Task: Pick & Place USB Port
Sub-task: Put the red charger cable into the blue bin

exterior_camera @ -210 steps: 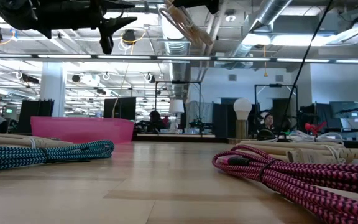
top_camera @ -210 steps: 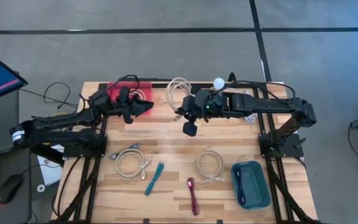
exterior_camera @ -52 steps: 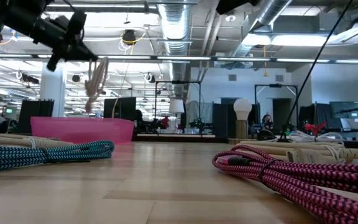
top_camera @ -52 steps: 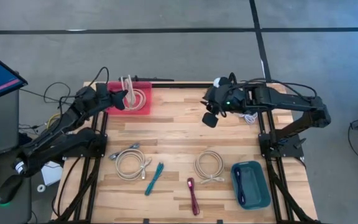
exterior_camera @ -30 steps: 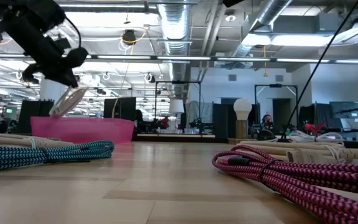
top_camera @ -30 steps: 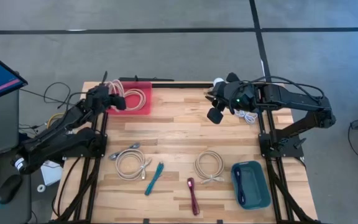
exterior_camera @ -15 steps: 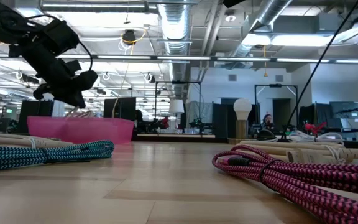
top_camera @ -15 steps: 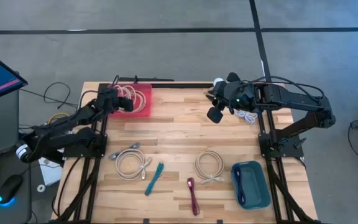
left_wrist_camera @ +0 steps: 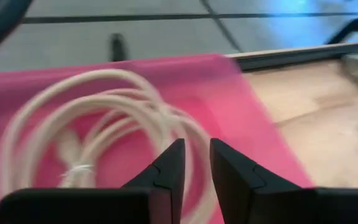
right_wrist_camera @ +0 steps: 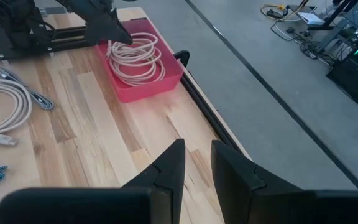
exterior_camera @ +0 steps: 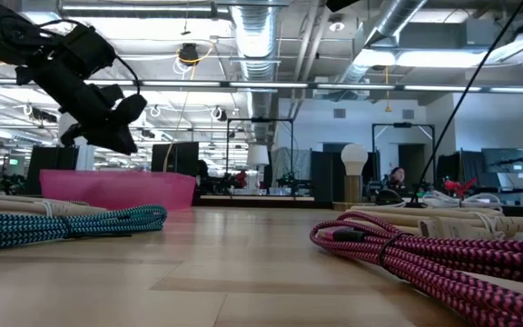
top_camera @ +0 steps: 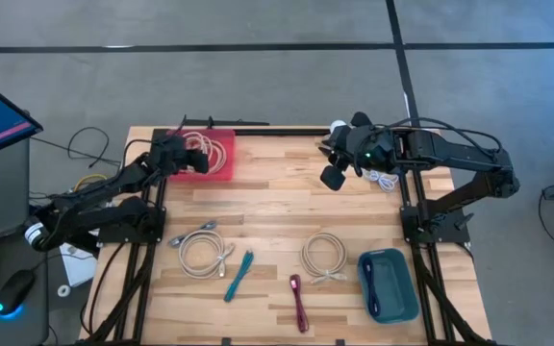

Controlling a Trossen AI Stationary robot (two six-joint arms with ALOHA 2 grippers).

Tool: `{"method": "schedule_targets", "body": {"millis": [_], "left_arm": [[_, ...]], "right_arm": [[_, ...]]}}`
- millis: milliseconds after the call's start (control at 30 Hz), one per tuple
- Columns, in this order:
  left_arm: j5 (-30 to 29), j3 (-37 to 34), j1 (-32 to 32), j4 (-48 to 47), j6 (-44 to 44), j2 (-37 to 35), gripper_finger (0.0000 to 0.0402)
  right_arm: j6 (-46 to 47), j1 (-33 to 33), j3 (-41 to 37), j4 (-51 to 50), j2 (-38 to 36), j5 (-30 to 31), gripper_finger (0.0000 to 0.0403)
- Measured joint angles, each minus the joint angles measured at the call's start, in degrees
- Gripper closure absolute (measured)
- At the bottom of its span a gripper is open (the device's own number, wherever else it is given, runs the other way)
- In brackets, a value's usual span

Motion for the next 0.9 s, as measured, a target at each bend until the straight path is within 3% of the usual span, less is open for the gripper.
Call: {"method": "schedule_targets", "body": {"millis": [300, 600, 900], "left_arm": [[22.4, 1.5, -1.0, 11.3, 2.0, -6.6, 0.0326], [24.4, 9.8, -7.3, 11.7, 3.2, -16.2, 0.0326], [24.4, 11.5, -14.8, 11.6, 3.3, -16.9, 0.0326]], "right_arm": [[-0.6, 0.0, 0.0, -0.2, -0.6, 0.0, 0.0333], [0.0, 1.3, 0.0, -0.7, -4.9, -0.1, 0.0333], [7.0, 6.6, 0.0, -3.3, -9.8, -0.1, 0.0333]]}}
